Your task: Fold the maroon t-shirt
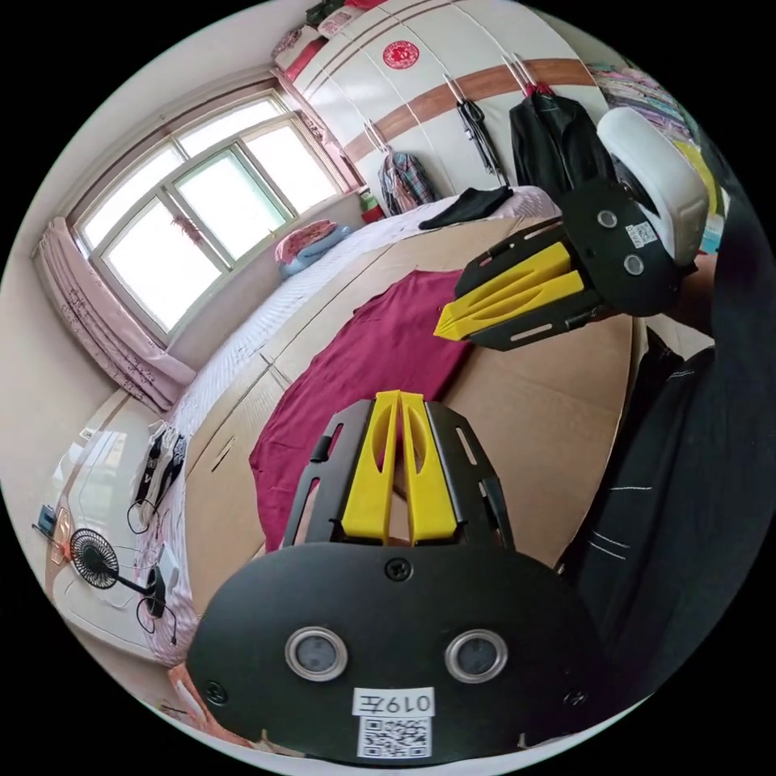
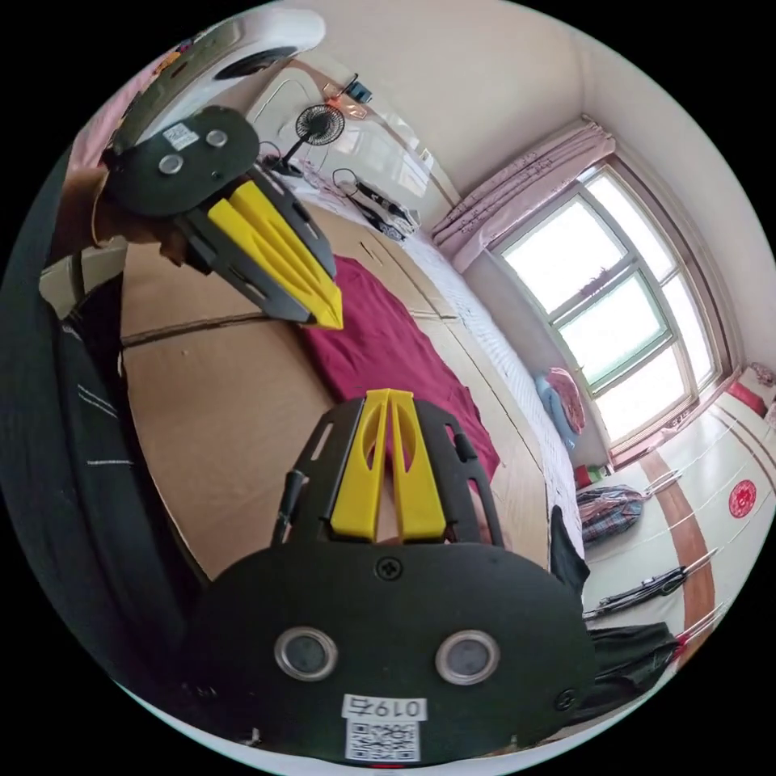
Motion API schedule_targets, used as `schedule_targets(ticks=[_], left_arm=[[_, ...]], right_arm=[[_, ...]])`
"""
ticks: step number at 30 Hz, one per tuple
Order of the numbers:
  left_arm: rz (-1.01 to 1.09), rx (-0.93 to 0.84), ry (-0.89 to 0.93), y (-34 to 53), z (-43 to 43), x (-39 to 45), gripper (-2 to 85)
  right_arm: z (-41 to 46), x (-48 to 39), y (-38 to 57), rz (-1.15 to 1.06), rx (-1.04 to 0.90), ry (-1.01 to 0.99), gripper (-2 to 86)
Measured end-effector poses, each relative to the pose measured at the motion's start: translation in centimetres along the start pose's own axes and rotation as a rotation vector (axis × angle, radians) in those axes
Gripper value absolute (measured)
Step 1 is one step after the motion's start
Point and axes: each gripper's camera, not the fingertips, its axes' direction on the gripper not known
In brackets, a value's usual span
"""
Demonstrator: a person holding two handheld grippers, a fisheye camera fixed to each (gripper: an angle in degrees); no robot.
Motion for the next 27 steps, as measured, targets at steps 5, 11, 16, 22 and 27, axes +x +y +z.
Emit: schedule_targets(ticks=[5, 11, 16, 22, 27], left_arm=[[0.160, -0.110, -0.035, 0.0, 3.4, 6.4, 5.8], [0.237, -0.105, -0.055, 0.0, 6.3, 11.0, 7.3], [0.364, -0.112, -0.031, 0.1, 8.5, 13.0, 7.0], [0.452, -0.109, -0.006, 0.5, 10.8, 14.4, 5.1], [0.439, -0.119, -0.022, 1.5, 12.8, 15.8, 2.4]], right_arm=[[0.6, -3.3, -1.7, -0.102, -0.057, -0.094, 7.1], [1.2, -5.4, -3.5, -0.207, -0.086, -0.101, 7.1], [1.9, -6.7, -5.1, -0.370, -0.126, -0.074, 6.8], [2.7, -7.8, -5.9, -0.479, -0.131, -0.084, 4.1], [2.9, -8.0, -5.7, -0.457, -0.114, -0.061, -0.3]])
